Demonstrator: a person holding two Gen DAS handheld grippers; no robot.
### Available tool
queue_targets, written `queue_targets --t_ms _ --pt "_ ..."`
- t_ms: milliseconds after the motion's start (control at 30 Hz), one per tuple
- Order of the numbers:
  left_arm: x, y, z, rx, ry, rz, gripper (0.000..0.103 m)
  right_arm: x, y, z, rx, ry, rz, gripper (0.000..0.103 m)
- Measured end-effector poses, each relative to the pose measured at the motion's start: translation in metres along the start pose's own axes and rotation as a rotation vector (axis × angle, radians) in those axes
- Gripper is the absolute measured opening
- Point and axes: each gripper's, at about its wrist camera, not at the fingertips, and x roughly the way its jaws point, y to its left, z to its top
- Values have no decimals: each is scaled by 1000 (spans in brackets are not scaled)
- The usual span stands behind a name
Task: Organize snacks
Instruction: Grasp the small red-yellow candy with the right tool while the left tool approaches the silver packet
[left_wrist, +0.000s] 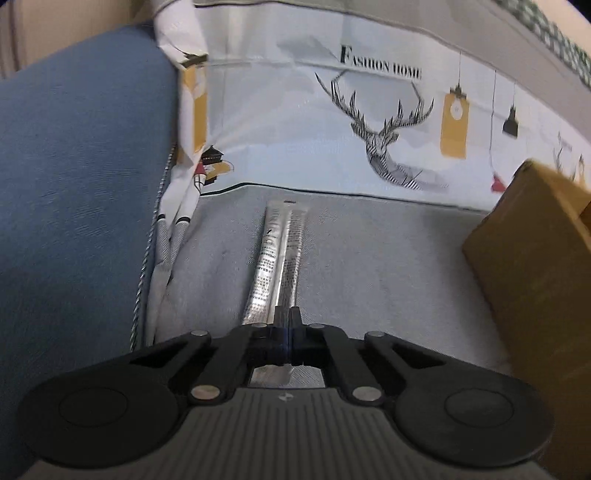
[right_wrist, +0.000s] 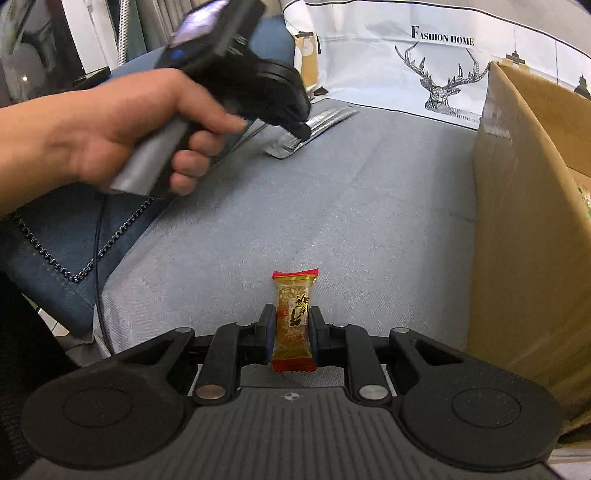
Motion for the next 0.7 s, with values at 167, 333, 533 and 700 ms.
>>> queue_targets --t_ms 167,333,533,700 --pt "-25 7 -8 -77 -22 -3 5 -10 -1 2 27 -16 -14 19" --pt "-17 -5 -12 -16 -51 37 44 -26 1 -3 34 -18 -55 19" --pt "9 -16 -3 -22 -78 96 76 -12 -6 -16 18 -28 -117 19" --pt "32 -23 -1 7 -45 130 75 -3 0 -19 -39 -19 -85 33"
